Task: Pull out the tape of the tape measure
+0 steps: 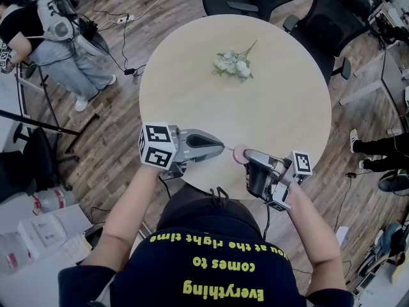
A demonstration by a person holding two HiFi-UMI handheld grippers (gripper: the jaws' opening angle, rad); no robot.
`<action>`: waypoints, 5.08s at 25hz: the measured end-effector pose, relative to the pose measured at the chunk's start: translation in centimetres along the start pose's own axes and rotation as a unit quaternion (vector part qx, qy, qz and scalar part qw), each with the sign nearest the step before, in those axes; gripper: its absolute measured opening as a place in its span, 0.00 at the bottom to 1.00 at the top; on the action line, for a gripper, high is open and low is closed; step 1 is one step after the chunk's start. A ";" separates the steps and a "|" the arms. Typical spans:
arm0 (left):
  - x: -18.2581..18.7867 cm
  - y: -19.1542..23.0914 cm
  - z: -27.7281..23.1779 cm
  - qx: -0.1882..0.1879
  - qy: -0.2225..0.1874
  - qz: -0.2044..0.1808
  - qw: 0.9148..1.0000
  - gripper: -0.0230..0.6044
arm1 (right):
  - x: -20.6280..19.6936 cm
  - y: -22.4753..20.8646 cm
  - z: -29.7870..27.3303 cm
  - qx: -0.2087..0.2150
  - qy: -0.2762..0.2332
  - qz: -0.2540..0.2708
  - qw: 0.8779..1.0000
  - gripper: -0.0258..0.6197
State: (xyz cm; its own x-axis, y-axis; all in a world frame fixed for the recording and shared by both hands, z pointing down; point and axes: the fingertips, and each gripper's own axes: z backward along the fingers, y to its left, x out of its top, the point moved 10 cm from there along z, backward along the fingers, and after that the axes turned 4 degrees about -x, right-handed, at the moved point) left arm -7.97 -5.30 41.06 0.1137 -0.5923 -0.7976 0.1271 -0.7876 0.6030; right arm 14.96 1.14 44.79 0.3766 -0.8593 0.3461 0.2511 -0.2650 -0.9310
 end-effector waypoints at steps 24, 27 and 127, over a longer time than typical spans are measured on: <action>-1.0 0.7 0.9 0.002 0.012 0.022 1.000 0.05 | -0.4 -1.5 1.9 -0.004 -0.023 -0.019 1.000 0.17; -1.0 0.8 1.5 0.007 0.008 0.031 0.999 0.05 | -0.3 -1.5 2.1 -0.006 -0.026 -0.025 0.999 0.17; 1.6 -8.4 7.7 0.233 0.319 -0.709 0.584 0.05 | -3.7 14.5 6.9 -0.126 0.028 0.813 0.568 0.17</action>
State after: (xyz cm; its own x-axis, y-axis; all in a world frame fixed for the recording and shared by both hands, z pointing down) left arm -16.42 -0.95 34.64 0.5822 0.7788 -0.2335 0.2744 -0.4586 -0.8452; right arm 23.43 3.46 30.79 -0.1027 -0.0692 -0.9923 -0.5269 0.8499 -0.0047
